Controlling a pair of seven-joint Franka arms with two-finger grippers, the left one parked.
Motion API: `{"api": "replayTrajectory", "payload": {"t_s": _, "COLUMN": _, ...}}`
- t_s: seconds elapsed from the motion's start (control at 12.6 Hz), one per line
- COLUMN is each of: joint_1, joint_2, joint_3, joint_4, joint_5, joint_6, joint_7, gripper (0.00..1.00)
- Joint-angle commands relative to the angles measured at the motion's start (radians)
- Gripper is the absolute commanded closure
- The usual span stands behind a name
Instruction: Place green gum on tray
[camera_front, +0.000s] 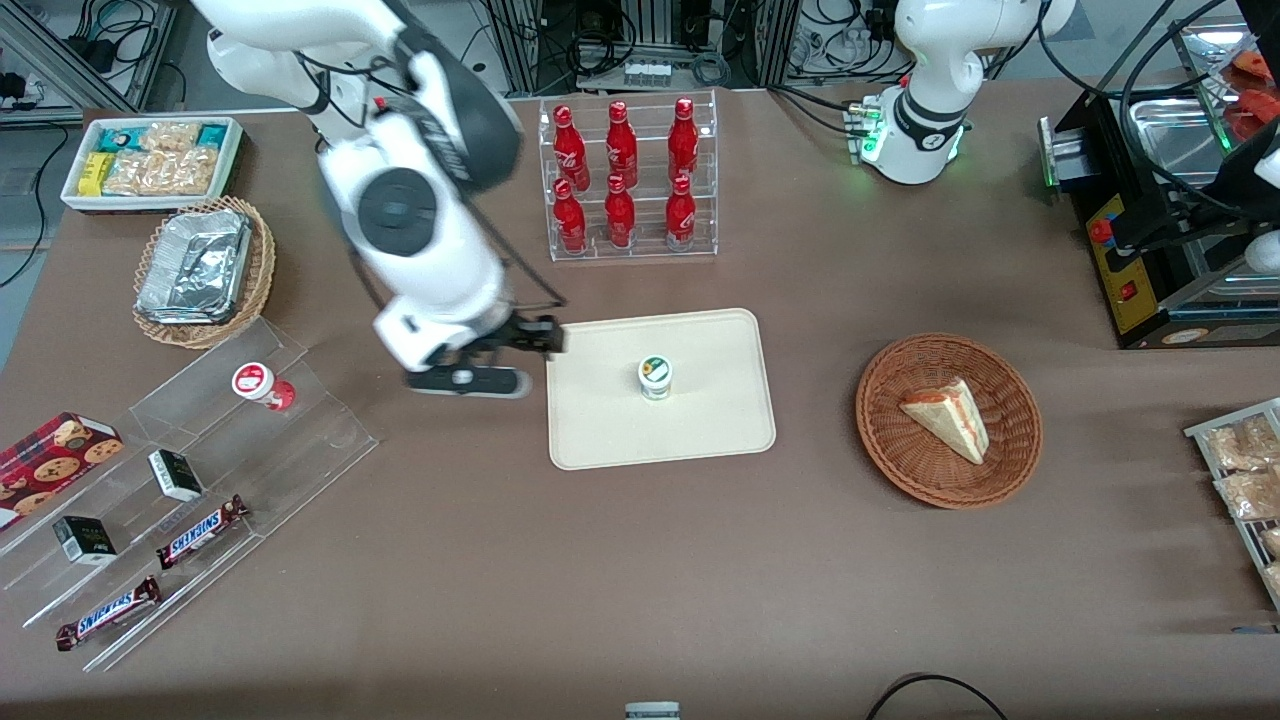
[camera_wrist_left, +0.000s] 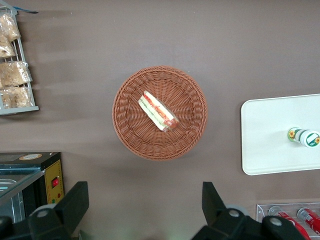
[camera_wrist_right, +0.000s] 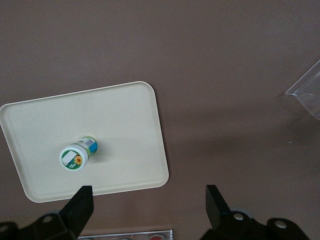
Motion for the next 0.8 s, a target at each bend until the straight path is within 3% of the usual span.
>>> {"api": "replayTrajectory", "payload": {"t_s": 0.0, "joint_1": -0.072, "joint_2": -0.087, "joint_3": 0.004, "joint_4": -0.037, "joint_5": 0.017, "joint_6": -0.076, "joint_7": -0.099, "gripper": 0.0}}
{"api": "replayTrajectory", "payload": {"t_s": 0.72, "joint_1": -0.359, "joint_2": -0.254, "joint_3": 0.004, "joint_4": -0.053, "joint_5": 0.014, "joint_6": -0.247, "joint_7": -0.443, "gripper": 0.0}}
